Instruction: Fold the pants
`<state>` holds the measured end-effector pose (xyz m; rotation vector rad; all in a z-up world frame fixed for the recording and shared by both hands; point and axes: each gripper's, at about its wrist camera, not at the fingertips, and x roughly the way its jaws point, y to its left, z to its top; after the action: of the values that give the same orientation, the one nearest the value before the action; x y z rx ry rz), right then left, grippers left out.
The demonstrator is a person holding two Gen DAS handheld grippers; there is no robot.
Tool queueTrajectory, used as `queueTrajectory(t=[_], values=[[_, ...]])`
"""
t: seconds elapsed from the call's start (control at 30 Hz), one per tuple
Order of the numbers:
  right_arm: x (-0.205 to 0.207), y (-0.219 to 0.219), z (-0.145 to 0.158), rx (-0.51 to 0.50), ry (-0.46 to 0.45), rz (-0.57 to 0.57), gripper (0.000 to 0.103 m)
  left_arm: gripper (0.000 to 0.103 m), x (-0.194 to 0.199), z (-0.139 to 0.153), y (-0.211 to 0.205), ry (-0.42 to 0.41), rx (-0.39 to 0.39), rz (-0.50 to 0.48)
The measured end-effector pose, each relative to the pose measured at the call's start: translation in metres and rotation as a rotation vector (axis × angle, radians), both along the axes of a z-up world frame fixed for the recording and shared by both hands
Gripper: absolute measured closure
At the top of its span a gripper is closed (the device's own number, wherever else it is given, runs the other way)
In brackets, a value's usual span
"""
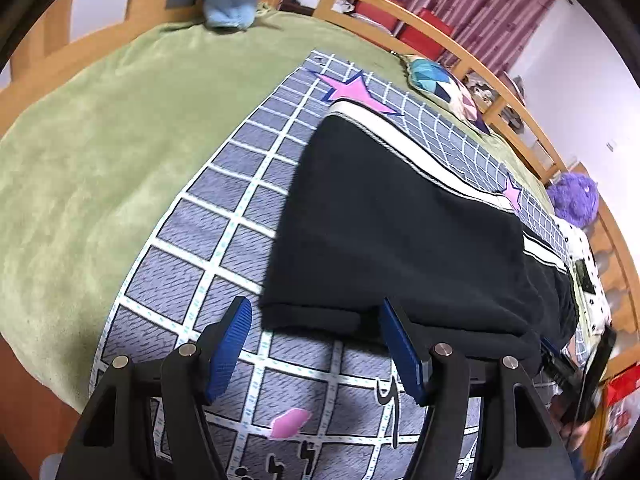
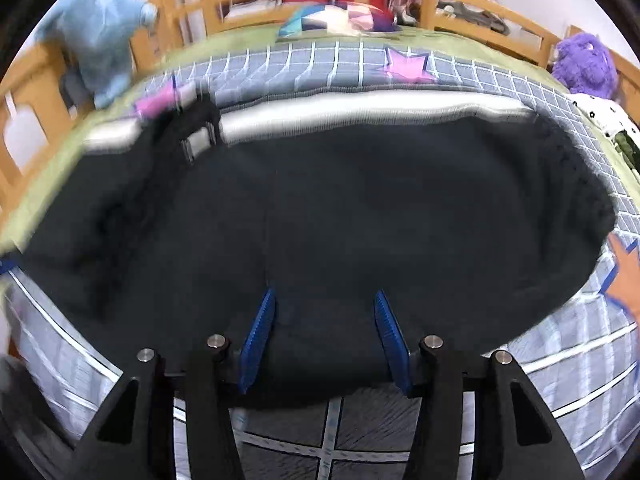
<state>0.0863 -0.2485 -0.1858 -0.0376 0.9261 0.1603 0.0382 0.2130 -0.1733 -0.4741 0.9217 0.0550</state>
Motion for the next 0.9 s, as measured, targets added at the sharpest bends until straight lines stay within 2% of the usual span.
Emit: queueTrajectory(t=[0.03, 0.1, 0.2, 0.37, 0.47, 0.53, 0.57, 0.6, 0.63, 0.67, 0.7, 0.8, 0.9], values=[[-0.007, 0.002, 0.001, -0.018, -0.039, 0.013, 0.05, 0.039, 0.001, -0.002, 0.001, 0.004, -0.006, 0.003], [-0.012, 0.001, 0.006, -0.015, -0.023, 0.022, 0.05, 0.039, 0.004, -0.007, 0.003, 0.007, -0.034, 0.009], [-0.016, -0.008, 0.013, 0.045, 0.005, 0.015, 0.05, 0.039, 0.011, -0.014, 0.007, -0.004, -0.085, 0.025], [-0.032, -0.022, 0.018, 0.07, 0.005, 0.025, 0.05, 0.036, 0.022, -0.019, 0.003, -0.025, -0.115, 0.02], [-0.028, -0.024, 0.016, 0.094, 0.006, 0.016, 0.05, 0.036, 0.031, -0.021, 0.003, -0.018, -0.134, 0.038], [-0.027, -0.03, 0.015, 0.135, 0.006, -0.005, 0.05, 0.037, 0.034, -0.022, 0.006, -0.012, -0.157, 0.071], [-0.027, -0.033, 0.015, 0.159, 0.006, -0.015, 0.05, 0.047, 0.035, -0.021, 0.007, -0.001, -0.154, 0.093], [-0.026, -0.035, 0.016, 0.174, 0.006, -0.022, 0.05, 0.06, 0.038, -0.019, 0.005, 0.015, -0.119, 0.115], [-0.026, -0.037, 0.018, 0.193, 0.004, -0.027, 0.05, 0.065, 0.037, -0.016, 0.002, 0.022, -0.091, 0.115], [-0.026, -0.039, 0.019, 0.209, 0.001, -0.029, 0.05, 0.076, 0.039, -0.011, -0.004, 0.032, -0.026, 0.106], [-0.026, -0.042, 0.02, 0.223, -0.004, -0.03, 0.05, 0.081, 0.04, 0.0, -0.016, 0.022, 0.072, 0.092], [-0.022, -0.047, 0.022, 0.215, -0.002, -0.04, 0.053, 0.085, 0.041, 0.032, -0.045, -0.032, 0.238, 0.07], [-0.019, -0.053, 0.025, 0.202, -0.01, -0.04, 0.054, 0.086, 0.044, 0.072, -0.075, -0.104, 0.316, 0.047]])
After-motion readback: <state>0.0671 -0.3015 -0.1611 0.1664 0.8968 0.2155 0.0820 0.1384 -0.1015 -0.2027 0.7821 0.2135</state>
